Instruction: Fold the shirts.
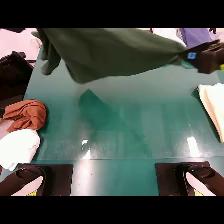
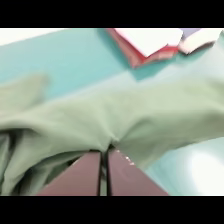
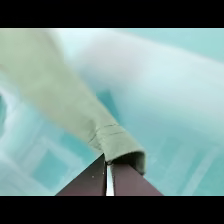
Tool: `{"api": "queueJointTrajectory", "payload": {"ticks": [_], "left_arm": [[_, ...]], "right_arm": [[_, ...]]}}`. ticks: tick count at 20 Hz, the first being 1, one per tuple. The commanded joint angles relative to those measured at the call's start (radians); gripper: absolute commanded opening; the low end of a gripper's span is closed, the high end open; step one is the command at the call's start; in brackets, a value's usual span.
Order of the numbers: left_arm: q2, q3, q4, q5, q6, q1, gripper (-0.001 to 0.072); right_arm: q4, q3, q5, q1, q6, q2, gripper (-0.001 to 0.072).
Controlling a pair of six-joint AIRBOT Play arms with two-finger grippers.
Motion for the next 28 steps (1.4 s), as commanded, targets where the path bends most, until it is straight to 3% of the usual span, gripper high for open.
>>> {"api": "queueJointTrajectory", "payload": {"ticks": [1,4,9,10,11,12,14,18,21,28], "left_arm": [[0.029,-0.033,-0.043,-0.056,0.008,-0.001,0.0031],[-0.006,-0.204,-0.075,-0.063,0.039,-0.031,0.0031],[-0.056,-0.586,-0.073,-0.054,0.089,-0.213,0.0036],[-0.057,-0.646,-0.073,-0.036,0.088,-0.239,0.0238],[-0.057,-0.682,-0.074,-0.020,0.086,-0.250,0.0536],[-0.057,-0.699,-0.072,-0.007,0.079,-0.248,0.0577],[-0.055,-0.690,-0.060,0.019,0.078,-0.203,0.0579],[-0.059,-0.676,-0.043,0.119,0.020,0.049,0.0579],[-0.134,-0.700,-0.047,0.122,0.000,0.171,0.0578],[-0.444,-0.709,-0.123,0.142,0.002,0.106,0.0579]], "right_arm": [[-0.007,0.051,0.084,-0.047,0.029,-0.013,0.0018],[-0.028,0.051,0.142,-0.047,0.030,-0.113,0.0018],[-0.169,0.051,0.231,-0.054,0.055,-0.274,0.0019],[-0.178,0.051,0.259,-0.054,0.060,-0.296,0.0018],[-0.192,0.051,0.275,-0.054,0.060,-0.311,0.0019],[-0.188,0.051,0.276,-0.054,0.060,-0.324,0.0018],[-0.188,0.051,0.267,-0.054,0.061,-0.330,0.0019],[-0.187,0.051,0.262,-0.053,0.061,-0.329,0.0019],[-0.188,0.051,0.253,-0.053,0.061,-0.329,0.0019],[-0.188,0.051,0.243,-0.046,0.061,-0.329,0.0019]]}}
